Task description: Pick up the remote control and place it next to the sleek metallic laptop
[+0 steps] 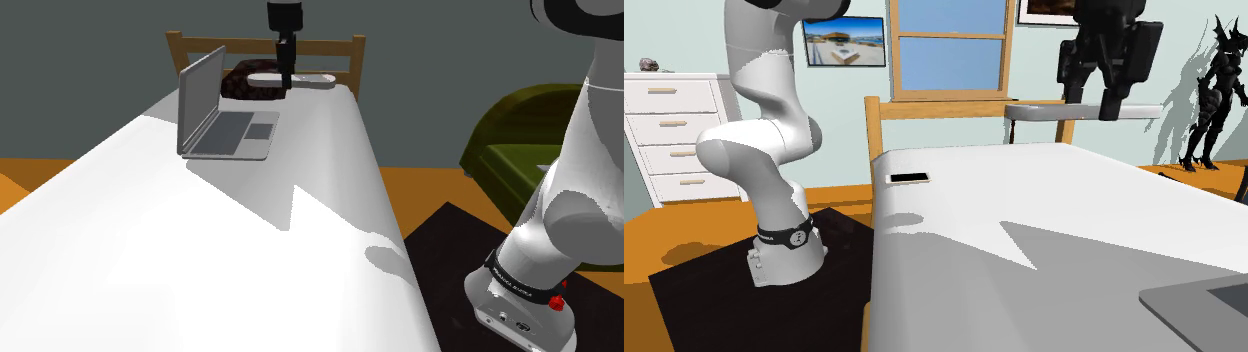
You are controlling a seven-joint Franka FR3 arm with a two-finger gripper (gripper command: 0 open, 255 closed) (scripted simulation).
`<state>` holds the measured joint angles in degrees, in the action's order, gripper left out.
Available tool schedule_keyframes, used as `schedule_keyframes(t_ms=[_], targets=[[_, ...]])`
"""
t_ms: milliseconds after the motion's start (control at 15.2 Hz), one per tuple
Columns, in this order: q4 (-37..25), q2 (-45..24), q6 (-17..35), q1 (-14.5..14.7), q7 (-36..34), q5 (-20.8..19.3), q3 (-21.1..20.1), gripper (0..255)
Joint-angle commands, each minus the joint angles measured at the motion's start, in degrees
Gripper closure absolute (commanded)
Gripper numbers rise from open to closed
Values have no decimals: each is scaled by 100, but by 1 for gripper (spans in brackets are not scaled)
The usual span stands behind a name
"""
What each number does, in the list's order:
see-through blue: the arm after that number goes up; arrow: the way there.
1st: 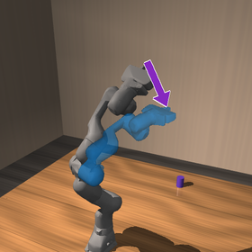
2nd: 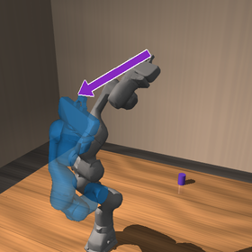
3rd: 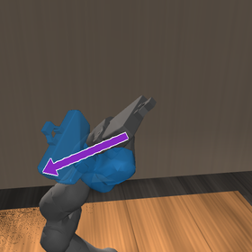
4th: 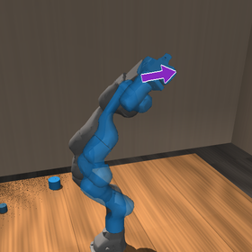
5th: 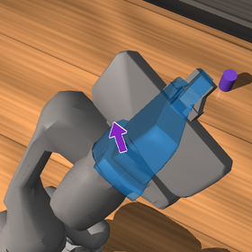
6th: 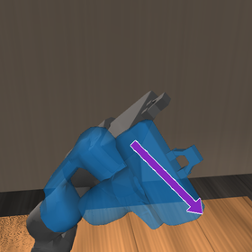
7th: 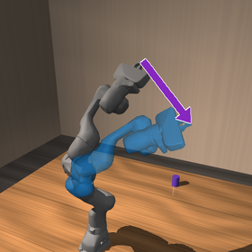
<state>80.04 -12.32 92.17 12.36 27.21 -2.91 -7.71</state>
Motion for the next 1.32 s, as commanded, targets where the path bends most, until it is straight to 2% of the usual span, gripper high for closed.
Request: schedule_keyframes(t_ms=[0, 1254], targets=[[187, 30, 163, -7, 2, 3, 3, 255], [1696, 61, 1641, -33, -34, -5, 17, 255]])
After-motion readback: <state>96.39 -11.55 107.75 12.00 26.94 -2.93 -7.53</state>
